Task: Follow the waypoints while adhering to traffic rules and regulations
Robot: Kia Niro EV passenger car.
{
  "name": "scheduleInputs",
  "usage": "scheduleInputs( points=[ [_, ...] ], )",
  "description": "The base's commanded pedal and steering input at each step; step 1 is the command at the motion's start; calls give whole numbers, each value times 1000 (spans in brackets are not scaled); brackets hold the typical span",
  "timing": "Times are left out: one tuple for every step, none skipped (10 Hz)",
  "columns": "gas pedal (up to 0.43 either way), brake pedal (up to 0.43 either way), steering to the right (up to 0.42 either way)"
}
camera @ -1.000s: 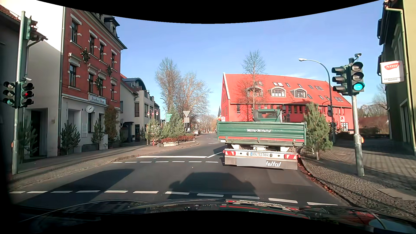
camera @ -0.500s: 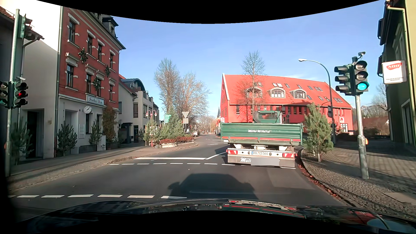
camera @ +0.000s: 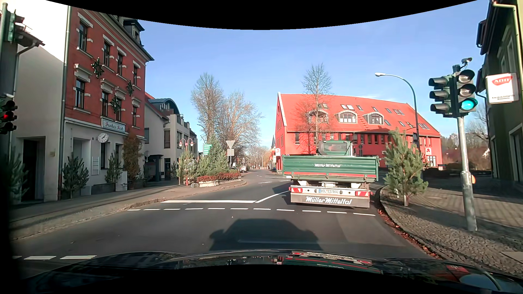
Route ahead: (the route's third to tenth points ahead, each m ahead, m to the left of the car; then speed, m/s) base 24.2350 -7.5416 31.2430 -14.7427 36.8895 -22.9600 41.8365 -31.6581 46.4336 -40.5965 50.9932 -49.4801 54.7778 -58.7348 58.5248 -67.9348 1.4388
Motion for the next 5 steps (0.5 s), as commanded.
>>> scheduleInputs(
  points=[
    [209, 0, 76],
    [209, 0, 81],
    [220, 0, 85],
    [220, 0, 88],
    [228, 0, 91]
  ],
)
